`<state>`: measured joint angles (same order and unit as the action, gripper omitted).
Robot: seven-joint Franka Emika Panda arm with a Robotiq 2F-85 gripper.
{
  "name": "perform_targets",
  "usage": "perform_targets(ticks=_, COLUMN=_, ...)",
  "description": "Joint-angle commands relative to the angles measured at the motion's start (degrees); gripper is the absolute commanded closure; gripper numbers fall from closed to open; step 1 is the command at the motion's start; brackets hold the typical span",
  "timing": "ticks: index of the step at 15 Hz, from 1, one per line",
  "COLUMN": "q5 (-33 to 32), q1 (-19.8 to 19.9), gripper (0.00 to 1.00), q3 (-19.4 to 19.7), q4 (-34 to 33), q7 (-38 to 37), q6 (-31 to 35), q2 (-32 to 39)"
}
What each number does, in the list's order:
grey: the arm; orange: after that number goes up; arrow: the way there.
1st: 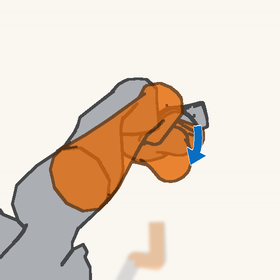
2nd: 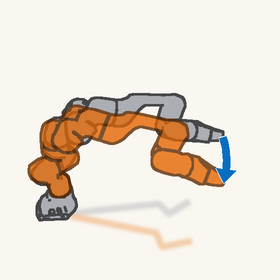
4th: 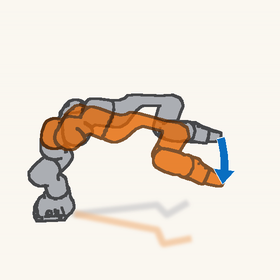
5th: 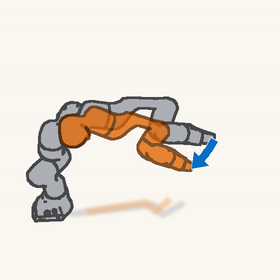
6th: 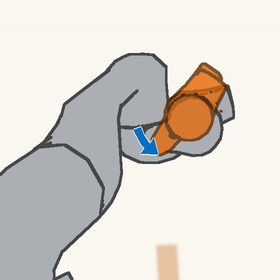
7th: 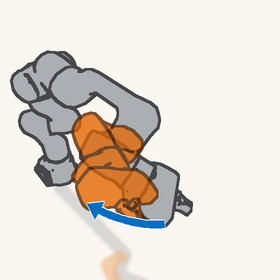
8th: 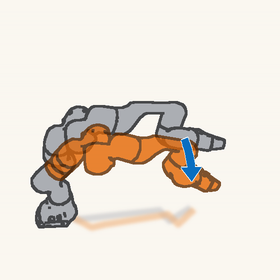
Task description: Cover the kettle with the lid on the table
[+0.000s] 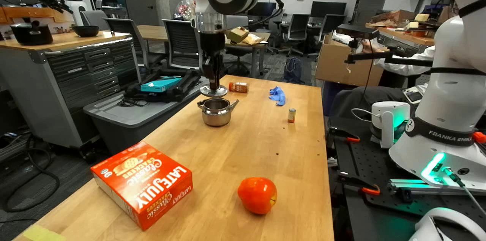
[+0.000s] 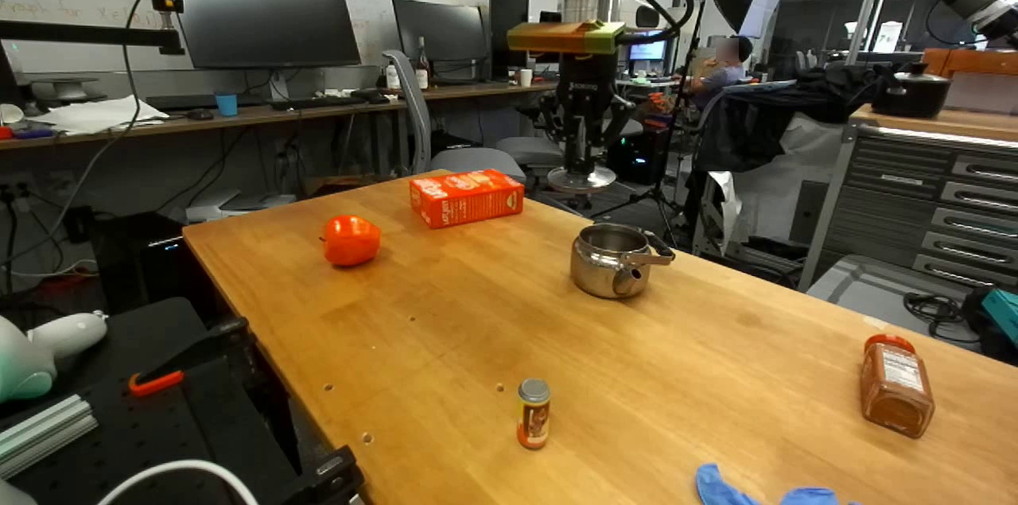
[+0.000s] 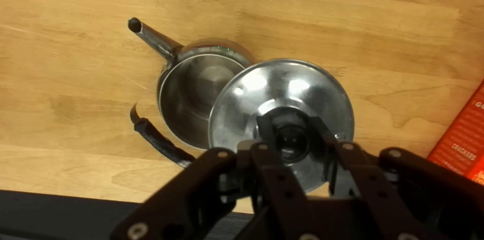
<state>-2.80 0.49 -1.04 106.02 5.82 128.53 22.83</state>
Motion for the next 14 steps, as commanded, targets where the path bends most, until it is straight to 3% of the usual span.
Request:
perform_targets(ticks=1, q5=1.2, q1=0.6, gripper=0.93, q3=0.5, q4=-6.4, q7=-1.2, q6=-3.1, q2=4.7)
perform_targets(ticks=7, q5=1.3, q1=1.3, gripper=0.93, q3=1.1, q4=-10.2, q7=-2.6, q6=-3.5, q2=9.6)
perform_targets(ticks=14, q5=1.1, q1=1.4, gripper=0.93, q3=1.3, q4=-9.7, q7=-3.7, q6=-1.4, q2=11.2)
